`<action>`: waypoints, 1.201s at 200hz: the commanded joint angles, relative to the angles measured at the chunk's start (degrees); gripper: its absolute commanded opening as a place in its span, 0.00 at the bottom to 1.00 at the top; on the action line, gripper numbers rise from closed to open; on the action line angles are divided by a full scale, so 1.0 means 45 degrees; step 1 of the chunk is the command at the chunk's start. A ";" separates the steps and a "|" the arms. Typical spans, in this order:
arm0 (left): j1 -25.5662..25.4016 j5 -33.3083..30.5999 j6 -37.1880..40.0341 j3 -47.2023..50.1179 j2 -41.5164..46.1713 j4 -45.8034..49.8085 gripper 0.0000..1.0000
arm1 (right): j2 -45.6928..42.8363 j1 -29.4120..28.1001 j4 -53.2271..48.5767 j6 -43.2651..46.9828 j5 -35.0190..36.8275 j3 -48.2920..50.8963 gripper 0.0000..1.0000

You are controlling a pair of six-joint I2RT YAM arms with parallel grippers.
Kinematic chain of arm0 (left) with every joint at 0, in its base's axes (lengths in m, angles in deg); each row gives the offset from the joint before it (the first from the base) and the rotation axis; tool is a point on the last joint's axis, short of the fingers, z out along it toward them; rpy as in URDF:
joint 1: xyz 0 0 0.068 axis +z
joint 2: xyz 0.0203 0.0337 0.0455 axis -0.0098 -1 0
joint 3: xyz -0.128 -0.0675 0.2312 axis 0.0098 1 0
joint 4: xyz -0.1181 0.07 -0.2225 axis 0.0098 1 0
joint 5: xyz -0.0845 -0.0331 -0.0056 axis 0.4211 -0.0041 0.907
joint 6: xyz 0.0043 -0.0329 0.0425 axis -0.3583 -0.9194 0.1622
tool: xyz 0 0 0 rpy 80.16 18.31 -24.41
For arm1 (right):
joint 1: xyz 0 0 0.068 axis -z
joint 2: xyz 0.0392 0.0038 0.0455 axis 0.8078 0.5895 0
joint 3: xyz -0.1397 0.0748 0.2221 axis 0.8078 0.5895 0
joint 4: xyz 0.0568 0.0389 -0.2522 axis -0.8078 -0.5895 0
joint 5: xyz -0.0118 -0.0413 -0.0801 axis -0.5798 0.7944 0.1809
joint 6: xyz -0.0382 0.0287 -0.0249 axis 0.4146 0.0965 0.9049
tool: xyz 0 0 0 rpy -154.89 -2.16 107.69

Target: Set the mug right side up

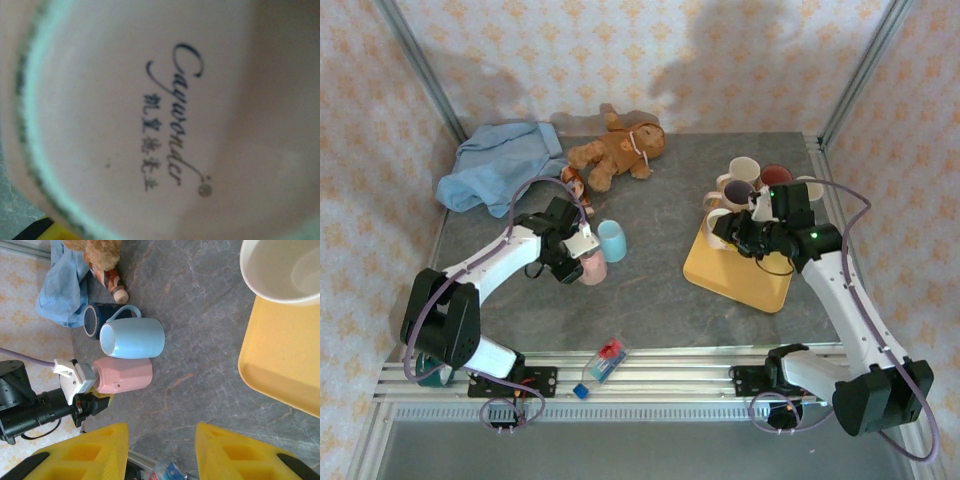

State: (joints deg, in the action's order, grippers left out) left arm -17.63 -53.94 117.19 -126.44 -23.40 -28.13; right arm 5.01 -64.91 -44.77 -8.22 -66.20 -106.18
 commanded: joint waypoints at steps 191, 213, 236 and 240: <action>-0.0104 0.1583 -0.0875 0.0926 0.1707 -0.1708 0.02 | -0.0302 0.0039 -0.0144 -0.0018 0.0229 -0.0739 0.40; -0.0155 0.1603 -0.0860 0.0914 0.2192 -0.1443 0.00 | -0.0497 0.0029 -0.0107 -0.0041 0.0289 -0.0536 0.40; -0.0156 0.1794 -0.0766 0.0958 0.2693 -0.1095 0.00 | -0.0669 0.0038 0.0041 -0.0070 0.0266 -0.0294 0.40; -0.0146 0.1861 -0.0754 0.0958 0.2748 -0.1042 0.00 | -0.0695 0.0030 0.0049 -0.0066 0.0279 -0.0246 0.40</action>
State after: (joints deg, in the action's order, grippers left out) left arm -17.83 -48.15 113.91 -121.85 -14.61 -33.09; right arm 3.31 -64.91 -45.06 -8.00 -65.96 -108.65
